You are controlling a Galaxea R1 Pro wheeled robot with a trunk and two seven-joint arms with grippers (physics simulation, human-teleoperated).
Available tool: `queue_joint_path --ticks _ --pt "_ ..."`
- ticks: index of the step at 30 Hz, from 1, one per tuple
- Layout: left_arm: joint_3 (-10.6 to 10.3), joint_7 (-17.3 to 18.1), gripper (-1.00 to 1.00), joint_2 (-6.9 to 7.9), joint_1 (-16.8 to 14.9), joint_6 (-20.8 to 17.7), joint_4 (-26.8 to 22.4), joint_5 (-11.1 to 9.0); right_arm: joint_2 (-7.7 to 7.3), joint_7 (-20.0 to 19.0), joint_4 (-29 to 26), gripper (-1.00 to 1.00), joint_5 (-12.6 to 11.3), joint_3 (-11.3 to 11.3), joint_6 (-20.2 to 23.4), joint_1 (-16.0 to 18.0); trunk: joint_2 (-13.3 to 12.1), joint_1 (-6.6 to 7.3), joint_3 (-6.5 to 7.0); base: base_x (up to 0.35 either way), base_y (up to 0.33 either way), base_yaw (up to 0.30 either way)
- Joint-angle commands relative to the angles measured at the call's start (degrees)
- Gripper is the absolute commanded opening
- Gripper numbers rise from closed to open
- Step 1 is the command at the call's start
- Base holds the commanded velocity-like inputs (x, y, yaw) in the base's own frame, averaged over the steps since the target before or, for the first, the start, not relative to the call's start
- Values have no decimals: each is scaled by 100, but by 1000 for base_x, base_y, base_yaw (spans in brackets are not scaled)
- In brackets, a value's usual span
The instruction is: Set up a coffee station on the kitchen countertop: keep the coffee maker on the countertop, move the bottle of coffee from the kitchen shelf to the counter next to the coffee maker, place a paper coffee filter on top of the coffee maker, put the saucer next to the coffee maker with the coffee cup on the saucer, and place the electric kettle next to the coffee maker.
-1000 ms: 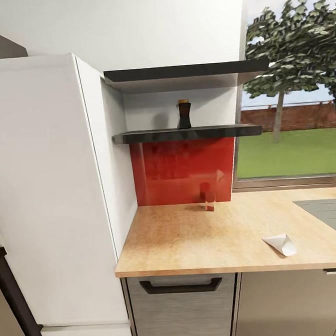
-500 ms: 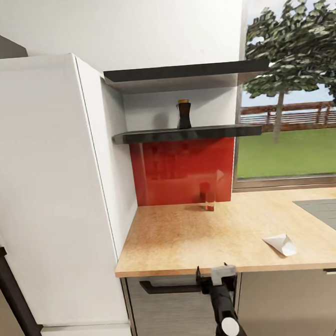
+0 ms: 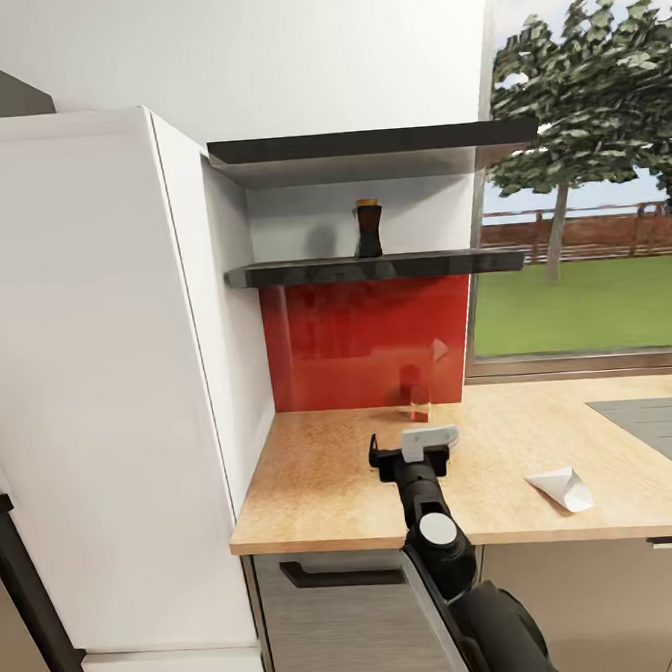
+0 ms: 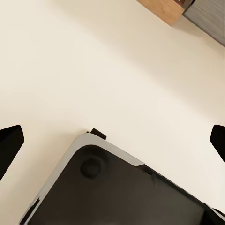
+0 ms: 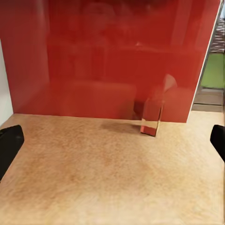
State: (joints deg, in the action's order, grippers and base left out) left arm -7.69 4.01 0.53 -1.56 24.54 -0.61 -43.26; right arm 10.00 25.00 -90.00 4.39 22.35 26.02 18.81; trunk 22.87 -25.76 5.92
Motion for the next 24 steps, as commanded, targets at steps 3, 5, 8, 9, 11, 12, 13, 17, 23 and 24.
queue_joint_path --ticks 3,5,8,9,11,12,13,17,23,24 --pt "-41 31 100 8 -2 15 14 -68 0 14 -8 100 44 3 220 334 5 -2 -3 0 0 0" --pt "-40 32 100 16 -2 15 15 -73 0 14 -8 100 44 0 310 490 5 -2 -3 0 0 0" --pt "-40 30 100 23 -2 15 16 -76 0 13 -9 100 37 -17 598 826 5 -2 -3 0 0 0" --pt "-40 30 100 24 -2 15 16 -76 0 13 -9 100 32 -21 686 943 5 -2 -3 0 0 0" --pt "-40 32 100 24 -2 15 17 -77 0 15 -9 100 20 -25 836 1120 5 -2 -3 0 0 0" --pt "-40 32 100 22 -2 15 15 -75 0 22 -9 100 6 -27 1050 1335 5 -2 -3 0 0 0" --pt "-40 31 100 21 -2 15 13 -75 0 24 -9 100 -3 -29 1137 1419 5 -2 -3 0 0 0" --pt "-40 30 100 17 -2 15 14 -77 0 40 -9 100 -216 -82 1859 2227 5 -2 -3 0 0 0" --pt "-40 30 100 17 -2 15 17 -102 0 115 -13 100 -794 -114 2562 3073 5 -2 -3 0 0 0" --pt "-40 30 100 17 -2 15 17 -106 0 136 -16 100 -894 -135 2726 3283 5 -2 -3 0 0 0"
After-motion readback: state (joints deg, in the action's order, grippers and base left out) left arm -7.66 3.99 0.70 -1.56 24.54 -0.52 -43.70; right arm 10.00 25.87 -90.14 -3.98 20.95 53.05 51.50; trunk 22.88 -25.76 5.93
